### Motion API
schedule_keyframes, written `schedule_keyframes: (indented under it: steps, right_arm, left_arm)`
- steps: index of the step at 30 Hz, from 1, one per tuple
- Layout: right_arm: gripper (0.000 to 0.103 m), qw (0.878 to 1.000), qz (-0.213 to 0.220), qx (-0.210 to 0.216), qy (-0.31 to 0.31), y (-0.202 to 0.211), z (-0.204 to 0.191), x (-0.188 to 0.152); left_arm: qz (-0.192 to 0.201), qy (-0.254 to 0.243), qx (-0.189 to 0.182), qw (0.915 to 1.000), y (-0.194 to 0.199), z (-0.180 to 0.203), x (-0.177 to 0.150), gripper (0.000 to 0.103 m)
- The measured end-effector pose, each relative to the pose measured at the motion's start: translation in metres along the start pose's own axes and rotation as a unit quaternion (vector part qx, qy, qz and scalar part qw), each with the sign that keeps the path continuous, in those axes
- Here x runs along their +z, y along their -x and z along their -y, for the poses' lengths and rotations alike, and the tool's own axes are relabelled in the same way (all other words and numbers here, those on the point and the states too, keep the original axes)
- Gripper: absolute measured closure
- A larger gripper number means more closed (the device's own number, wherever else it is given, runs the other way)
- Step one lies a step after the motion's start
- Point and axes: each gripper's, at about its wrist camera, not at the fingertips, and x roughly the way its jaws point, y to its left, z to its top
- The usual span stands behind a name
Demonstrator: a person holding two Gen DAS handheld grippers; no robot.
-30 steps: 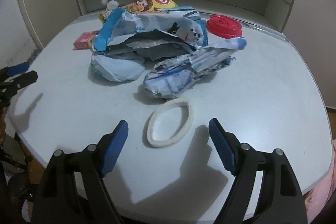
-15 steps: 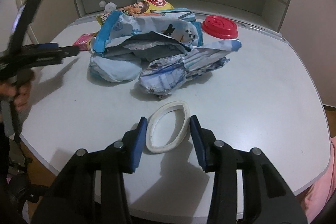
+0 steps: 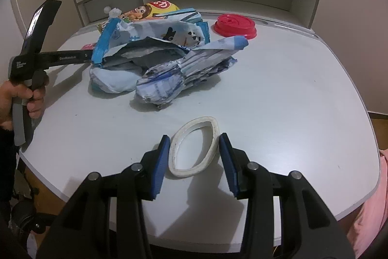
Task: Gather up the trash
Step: 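Grasp the pink snack box with left tool while right tool grasps the white tape ring, then carry both items over the bin and open both tools to drop them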
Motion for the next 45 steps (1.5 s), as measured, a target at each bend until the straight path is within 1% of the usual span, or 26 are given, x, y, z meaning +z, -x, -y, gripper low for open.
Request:
schedule_keyframes:
  steps: [2, 6, 10, 12, 15, 18, 20, 21, 22, 23, 24, 25, 26, 27, 29, 30, 31, 33, 35, 36, 38, 39, 41, 42, 44, 45]
  right_arm:
    - [0.061, 1.000, 0.002, 0.000, -0.001, 0.004, 0.002, -0.001]
    - [0.061, 1.000, 0.015, -0.009, -0.009, 0.020, 0.016, -0.005]
    - [0.061, 0.999, 0.025, -0.027, -0.030, 0.041, 0.044, -0.019]
    - [0.061, 0.997, 0.029, -0.042, -0.050, 0.055, 0.067, -0.030]
    - [0.061, 0.992, 0.037, -0.068, -0.098, 0.076, 0.112, -0.056]
    - [0.061, 0.984, 0.043, -0.100, -0.144, 0.097, 0.158, -0.087]
    - [0.061, 0.976, 0.044, -0.121, -0.173, 0.110, 0.187, -0.110]
    - [0.061, 0.971, 0.043, -0.135, -0.192, 0.117, 0.205, -0.125]
    - [0.061, 0.968, 0.042, -0.143, -0.204, 0.121, 0.217, -0.136]
    - [0.061, 0.962, 0.041, -0.154, -0.222, 0.127, 0.234, -0.152]
    - [0.061, 0.956, 0.037, -0.165, -0.240, 0.131, 0.251, -0.168]
    - [0.061, 0.952, 0.035, -0.172, -0.252, 0.134, 0.262, -0.179]
    - [0.061, 0.946, 0.030, -0.180, -0.269, 0.136, 0.277, -0.195]
    - [0.061, 0.941, 0.026, -0.185, -0.281, 0.137, 0.288, -0.207]
    - [0.061, 0.930, 0.015, -0.195, -0.311, 0.138, 0.312, -0.238]
    - [0.061, 0.926, 0.009, -0.197, -0.322, 0.137, 0.321, -0.251]
    - [0.061, 0.922, 0.002, -0.199, -0.333, 0.135, 0.330, -0.264]
    - [0.061, 0.914, -0.010, -0.202, -0.352, 0.130, 0.346, -0.288]
    - [0.061, 0.905, -0.024, -0.202, -0.373, 0.122, 0.361, -0.315]
    - [0.061, 0.902, -0.030, -0.197, -0.384, 0.116, 0.369, -0.329]
    - [0.061, 0.896, -0.043, -0.192, -0.398, 0.103, 0.377, -0.350]
    - [0.061, 0.894, -0.051, -0.188, -0.404, 0.095, 0.381, -0.361]
    - [0.061, 0.891, -0.062, -0.184, -0.410, 0.081, 0.386, -0.374]
    - [0.061, 0.890, -0.067, -0.181, -0.413, 0.075, 0.387, -0.383]
    - [0.061, 0.886, -0.081, -0.171, -0.424, 0.057, 0.392, -0.400]
    - [0.061, 0.883, -0.087, -0.167, -0.429, 0.049, 0.393, -0.406]
  left_arm:
    - [0.000, -0.004, 0.002, 1.0000, 0.005, 0.001, -0.002, 0.051]
    - [0.003, 0.007, 0.004, 1.0000, 0.018, -0.004, -0.011, 0.051]
    - [0.029, 0.001, -0.007, 0.9995, 0.053, 0.004, -0.023, 0.051]
    - [0.045, -0.014, -0.016, 0.9988, 0.072, 0.019, -0.027, 0.051]
    - [0.065, -0.039, -0.049, 0.9959, 0.096, 0.055, -0.032, 0.051]
    - [0.084, -0.080, -0.092, 0.9890, 0.119, 0.110, -0.037, 0.051]
    - [0.094, -0.117, -0.132, 0.9798, 0.134, 0.158, -0.042, 0.051]
    - [0.098, -0.129, -0.147, 0.9758, 0.139, 0.175, -0.044, 0.051]
    - [0.102, -0.154, -0.172, 0.9675, 0.146, 0.207, -0.049, 0.051]
    - [0.103, -0.170, -0.189, 0.9616, 0.150, 0.229, -0.054, 0.051]
    - [0.102, -0.189, -0.211, 0.9536, 0.153, 0.257, -0.061, 0.051]
    - [0.100, -0.200, -0.226, 0.9482, 0.156, 0.276, -0.066, 0.051]
    - [0.097, -0.216, -0.249, 0.9390, 0.159, 0.304, -0.075, 0.051]
    - [0.095, -0.227, -0.265, 0.9323, 0.160, 0.324, -0.083, 0.051]
    - [0.083, -0.257, -0.305, 0.9133, 0.161, 0.376, -0.103, 0.051]
    - [0.075, -0.273, -0.329, 0.9008, 0.160, 0.405, -0.116, 0.051]
    - [0.070, -0.282, -0.340, 0.8943, 0.157, 0.422, -0.124, 0.051]
    - [0.057, -0.312, -0.367, 0.8741, 0.148, 0.467, -0.149, 0.051]
    - [0.048, -0.336, -0.377, 0.8619, 0.135, 0.498, -0.168, 0.051]
    - [0.033, -0.353, -0.383, 0.8530, 0.123, 0.518, -0.182, 0.051]
    - [0.014, -0.370, -0.392, 0.8423, 0.101, 0.544, -0.201, 0.051]
    - [0.009, -0.378, -0.389, 0.8399, 0.092, 0.555, -0.209, 0.051]
    - [-0.020, -0.388, -0.388, 0.8356, 0.067, 0.577, -0.231, 0.051]
    - [-0.031, -0.388, -0.390, 0.8346, 0.056, 0.586, -0.239, 0.051]
    - [-0.064, -0.387, -0.378, 0.8386, 0.027, 0.601, -0.255, 0.051]
    - [-0.075, -0.385, -0.378, 0.8388, 0.018, 0.607, -0.262, 0.051]
